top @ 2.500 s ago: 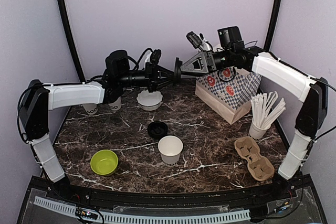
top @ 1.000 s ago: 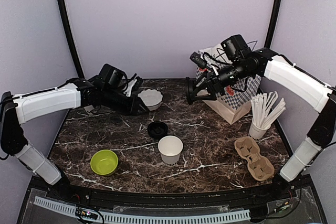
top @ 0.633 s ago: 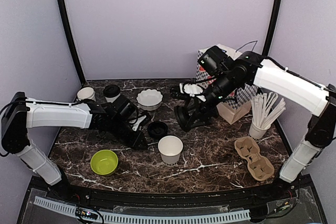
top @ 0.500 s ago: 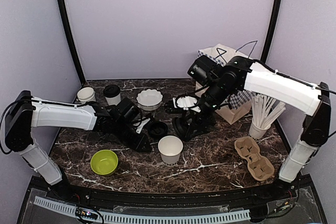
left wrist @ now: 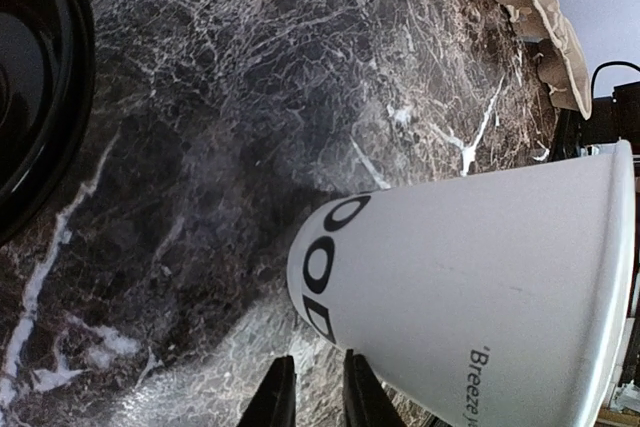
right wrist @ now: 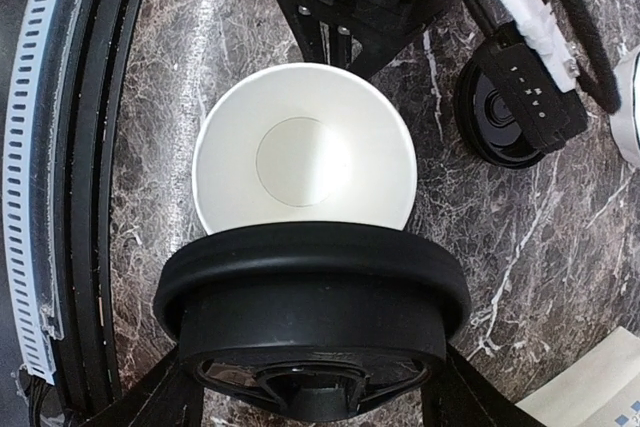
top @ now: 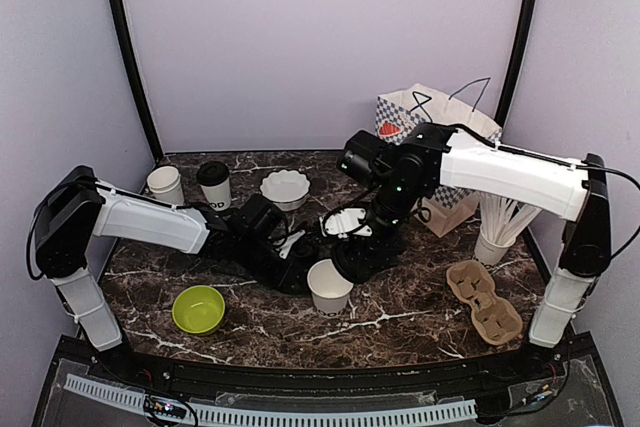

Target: Pack the takeout coffee

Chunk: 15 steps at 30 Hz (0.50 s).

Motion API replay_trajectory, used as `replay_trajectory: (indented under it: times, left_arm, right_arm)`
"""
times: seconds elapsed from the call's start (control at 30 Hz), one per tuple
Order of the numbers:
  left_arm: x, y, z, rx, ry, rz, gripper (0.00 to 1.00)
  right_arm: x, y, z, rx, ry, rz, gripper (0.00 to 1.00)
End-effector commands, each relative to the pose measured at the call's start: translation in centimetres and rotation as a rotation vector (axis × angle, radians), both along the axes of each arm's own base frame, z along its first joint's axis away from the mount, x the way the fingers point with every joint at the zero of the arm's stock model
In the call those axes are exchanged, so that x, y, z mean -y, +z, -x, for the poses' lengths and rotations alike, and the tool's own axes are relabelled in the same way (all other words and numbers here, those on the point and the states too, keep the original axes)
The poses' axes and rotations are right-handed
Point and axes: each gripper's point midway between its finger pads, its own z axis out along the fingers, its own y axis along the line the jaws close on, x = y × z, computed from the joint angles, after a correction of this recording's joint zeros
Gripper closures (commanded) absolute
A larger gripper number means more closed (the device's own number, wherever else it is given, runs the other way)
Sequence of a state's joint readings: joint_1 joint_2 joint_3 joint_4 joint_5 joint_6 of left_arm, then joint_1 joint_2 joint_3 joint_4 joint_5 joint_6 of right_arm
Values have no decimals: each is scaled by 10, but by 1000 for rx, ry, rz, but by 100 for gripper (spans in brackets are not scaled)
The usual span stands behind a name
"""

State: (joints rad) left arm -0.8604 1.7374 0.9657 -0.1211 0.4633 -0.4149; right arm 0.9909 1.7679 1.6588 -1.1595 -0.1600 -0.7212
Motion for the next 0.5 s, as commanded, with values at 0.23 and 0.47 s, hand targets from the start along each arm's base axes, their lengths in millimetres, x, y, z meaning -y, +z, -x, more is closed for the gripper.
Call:
replay_trajectory:
  times: [0.23,0.47]
  left_arm:
    - [-30,11,-13,30,158,-70,72]
    - [-81,31,-44,113,440,-94,63]
  right_arm:
    - [-21,-8,5,28,61,58,32]
    - [-24,-15,7,11,77,114,32]
